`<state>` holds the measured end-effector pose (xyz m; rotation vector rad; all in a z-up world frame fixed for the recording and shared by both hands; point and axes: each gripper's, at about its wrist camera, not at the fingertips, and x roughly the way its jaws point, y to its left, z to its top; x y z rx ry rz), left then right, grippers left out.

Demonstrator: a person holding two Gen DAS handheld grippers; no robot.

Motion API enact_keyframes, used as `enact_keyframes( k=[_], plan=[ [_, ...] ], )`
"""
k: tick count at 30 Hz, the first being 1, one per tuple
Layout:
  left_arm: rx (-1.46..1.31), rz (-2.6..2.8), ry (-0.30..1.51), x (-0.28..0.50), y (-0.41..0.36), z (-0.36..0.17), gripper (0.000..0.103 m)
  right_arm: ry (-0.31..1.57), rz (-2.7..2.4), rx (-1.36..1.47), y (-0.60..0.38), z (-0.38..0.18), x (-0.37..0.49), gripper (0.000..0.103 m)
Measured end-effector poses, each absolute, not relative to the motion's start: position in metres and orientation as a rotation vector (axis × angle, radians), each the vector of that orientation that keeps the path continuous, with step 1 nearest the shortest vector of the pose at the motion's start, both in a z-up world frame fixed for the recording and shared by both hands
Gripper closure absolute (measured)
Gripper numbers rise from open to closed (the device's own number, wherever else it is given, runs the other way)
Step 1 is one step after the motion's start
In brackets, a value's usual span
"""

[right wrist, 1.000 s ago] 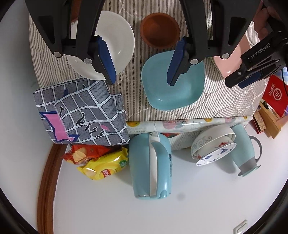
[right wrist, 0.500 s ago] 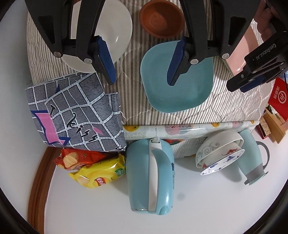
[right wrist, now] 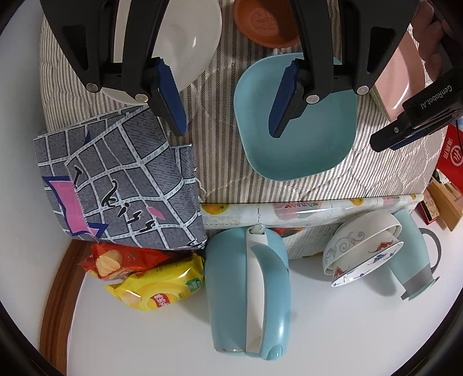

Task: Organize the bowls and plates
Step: 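Move the right tool to the rim of the light-blue plate, then close the right tool on the light-blue plate rim and lift it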

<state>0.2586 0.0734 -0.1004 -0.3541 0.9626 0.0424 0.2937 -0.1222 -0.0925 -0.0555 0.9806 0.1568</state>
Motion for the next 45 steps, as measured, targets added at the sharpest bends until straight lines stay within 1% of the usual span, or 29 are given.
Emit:
enact_keyframes(
  k=[8, 13, 23, 26, 27, 29, 31, 34, 35, 36, 39, 41, 45],
  plan=[
    [-0.335, 0.034, 1.002, 0.27, 0.062, -0.116, 0.055, 1.012, 0.194, -0.13, -0.105, -0.107, 0.309, 0.046],
    [-0.314, 0.036, 1.027, 0.278, 0.058, -0.125, 0.055, 1.044, 0.198, -0.152, -0.1, -0.116, 0.32, 0.054],
    [-0.327, 0.027, 1.071, 0.288, 0.06, -0.141, 0.055, 1.118, 0.207, -0.151, -0.094, -0.138, 0.333, 0.058],
    [-0.319, 0.025, 1.073, 0.288, 0.059, -0.143, 0.056, 1.146, 0.222, -0.148, -0.091, -0.144, 0.337, 0.065],
    [-0.318, 0.024, 1.07, 0.287, 0.059, -0.143, 0.056, 1.156, 0.224, -0.152, -0.09, -0.146, 0.337, 0.07],
    [-0.318, 0.031, 1.065, 0.287, 0.06, -0.144, 0.056, 1.163, 0.229, -0.153, -0.088, -0.149, 0.338, 0.077],
    [-0.316, 0.037, 1.064, 0.287, 0.06, -0.145, 0.059, 1.161, 0.219, -0.161, -0.087, -0.15, 0.338, 0.08],
    [-0.315, 0.04, 1.059, 0.287, 0.061, -0.144, 0.07, 1.141, 0.215, -0.151, -0.086, -0.152, 0.337, 0.089],
    [-0.321, 0.035, 1.053, 0.287, 0.062, -0.143, 0.078, 1.132, 0.218, -0.143, -0.086, -0.15, 0.337, 0.09],
    [-0.324, 0.03, 1.049, 0.286, 0.062, -0.143, 0.083, 1.124, 0.222, -0.139, -0.087, -0.149, 0.336, 0.092],
    [-0.315, 0.038, 1.042, 0.284, 0.064, -0.14, 0.091, 1.101, 0.224, -0.138, -0.085, -0.145, 0.333, 0.094],
    [-0.324, 0.045, 1.037, 0.282, 0.068, -0.139, 0.094, 1.086, 0.229, -0.127, -0.085, -0.141, 0.331, 0.095],
    [-0.37, 0.04, 1.019, 0.276, 0.08, -0.133, 0.096, 1.07, 0.244, -0.086, -0.088, -0.133, 0.326, 0.1]
  ],
)
